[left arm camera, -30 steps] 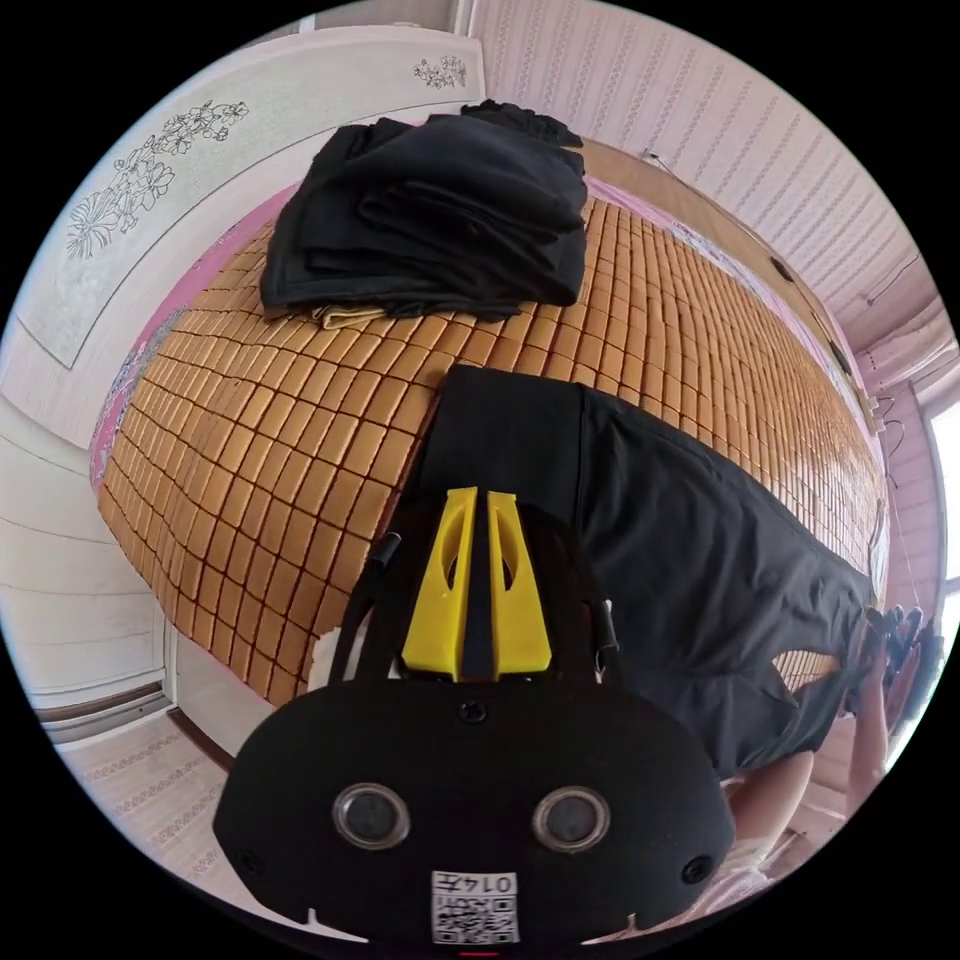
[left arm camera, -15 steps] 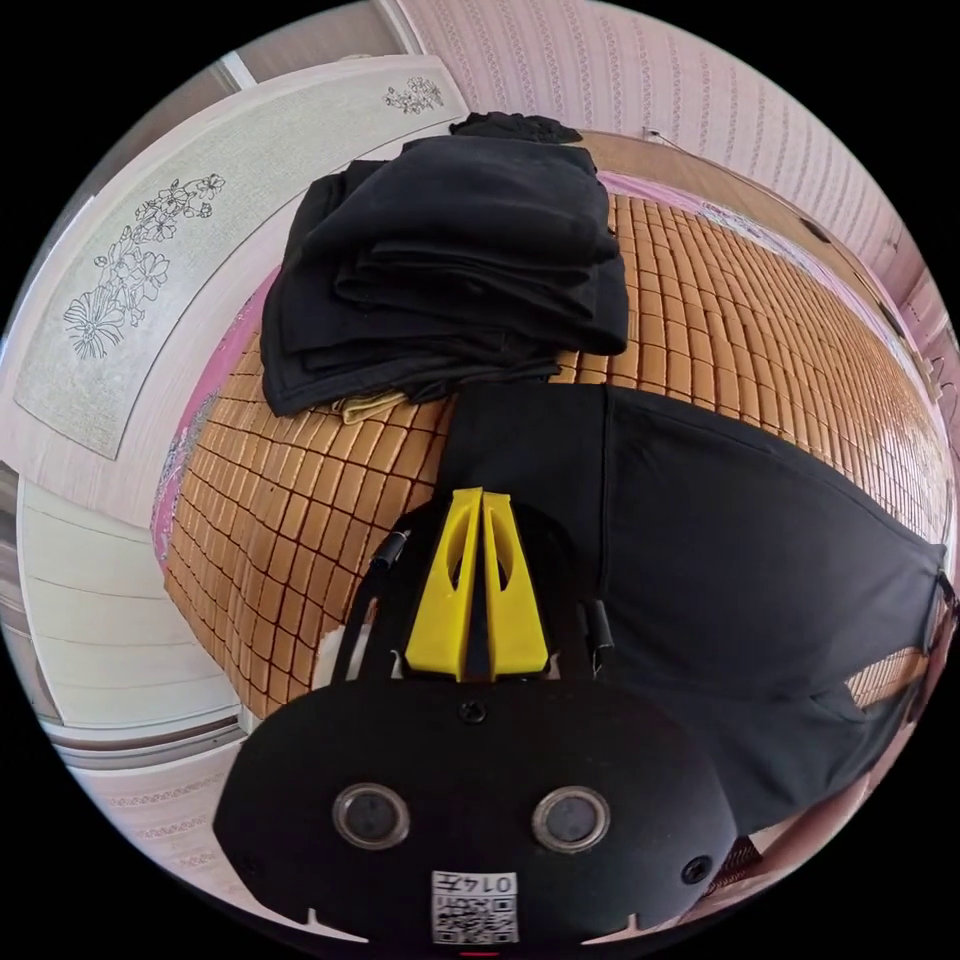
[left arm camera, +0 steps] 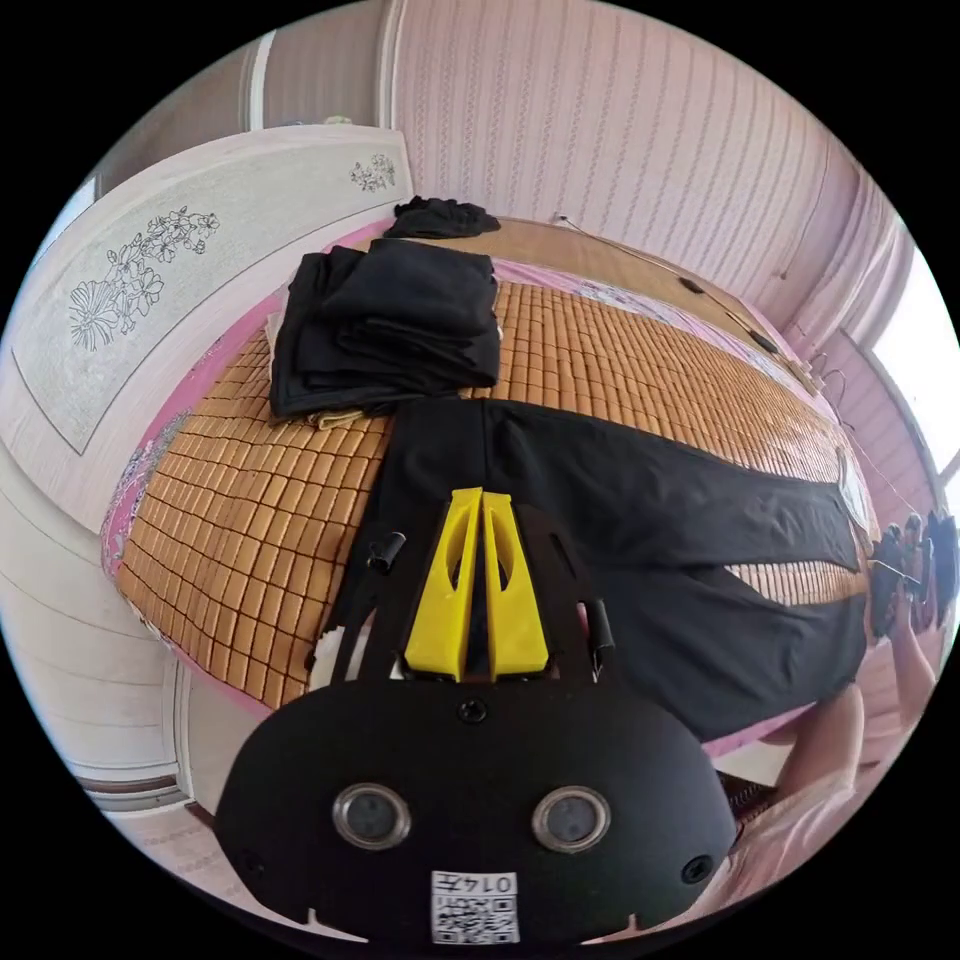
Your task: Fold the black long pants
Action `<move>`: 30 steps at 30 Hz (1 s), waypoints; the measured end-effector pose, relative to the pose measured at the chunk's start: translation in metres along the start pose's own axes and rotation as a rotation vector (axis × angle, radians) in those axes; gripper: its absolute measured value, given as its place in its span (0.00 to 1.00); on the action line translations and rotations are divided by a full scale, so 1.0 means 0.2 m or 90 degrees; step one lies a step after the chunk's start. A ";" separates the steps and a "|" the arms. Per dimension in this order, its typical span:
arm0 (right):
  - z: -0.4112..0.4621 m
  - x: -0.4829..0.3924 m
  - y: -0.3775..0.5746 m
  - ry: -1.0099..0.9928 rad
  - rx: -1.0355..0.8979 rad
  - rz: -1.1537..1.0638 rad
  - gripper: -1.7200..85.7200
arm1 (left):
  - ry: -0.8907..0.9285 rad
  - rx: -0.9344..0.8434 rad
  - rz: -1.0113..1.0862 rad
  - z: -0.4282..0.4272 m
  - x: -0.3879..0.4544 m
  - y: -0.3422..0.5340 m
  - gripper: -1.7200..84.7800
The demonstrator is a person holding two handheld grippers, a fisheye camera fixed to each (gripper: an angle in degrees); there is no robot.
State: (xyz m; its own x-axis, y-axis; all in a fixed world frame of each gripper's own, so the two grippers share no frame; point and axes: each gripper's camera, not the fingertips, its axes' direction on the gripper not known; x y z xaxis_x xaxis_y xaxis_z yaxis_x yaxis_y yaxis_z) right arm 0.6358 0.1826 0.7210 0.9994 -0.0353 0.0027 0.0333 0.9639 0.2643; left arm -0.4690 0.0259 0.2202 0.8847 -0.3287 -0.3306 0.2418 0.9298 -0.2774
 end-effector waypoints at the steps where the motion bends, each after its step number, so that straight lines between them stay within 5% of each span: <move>1: 0.00 0.02 0.04 -0.002 -0.004 0.009 0.12 | 0.013 -0.024 0.021 0.00 0.07 0.06 0.01; 7: 0.12 0.11 0.18 -0.006 -0.060 0.073 0.09 | 0.102 -0.093 0.075 0.11 0.40 0.25 0.01; 12: 0.06 0.17 0.18 -0.037 -0.019 0.088 0.02 | 0.061 -0.150 0.096 0.29 0.50 0.28 0.01; 21: 0.18 0.26 0.15 -0.066 -0.071 0.090 0.08 | 0.082 -0.147 0.074 0.32 0.50 0.28 0.01; 30: -0.02 0.33 0.18 -0.090 0.041 0.138 0.03 | 0.056 -0.141 0.114 0.33 0.55 0.31 0.01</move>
State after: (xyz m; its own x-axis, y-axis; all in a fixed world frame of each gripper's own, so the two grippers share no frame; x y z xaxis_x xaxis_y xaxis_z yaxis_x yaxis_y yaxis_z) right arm 0.7028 0.2154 0.7268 0.9713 0.1292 0.1999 -0.1868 0.9342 0.3040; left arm -0.3310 0.0574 0.2256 0.8648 -0.1855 -0.4665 -0.0158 0.9187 -0.3946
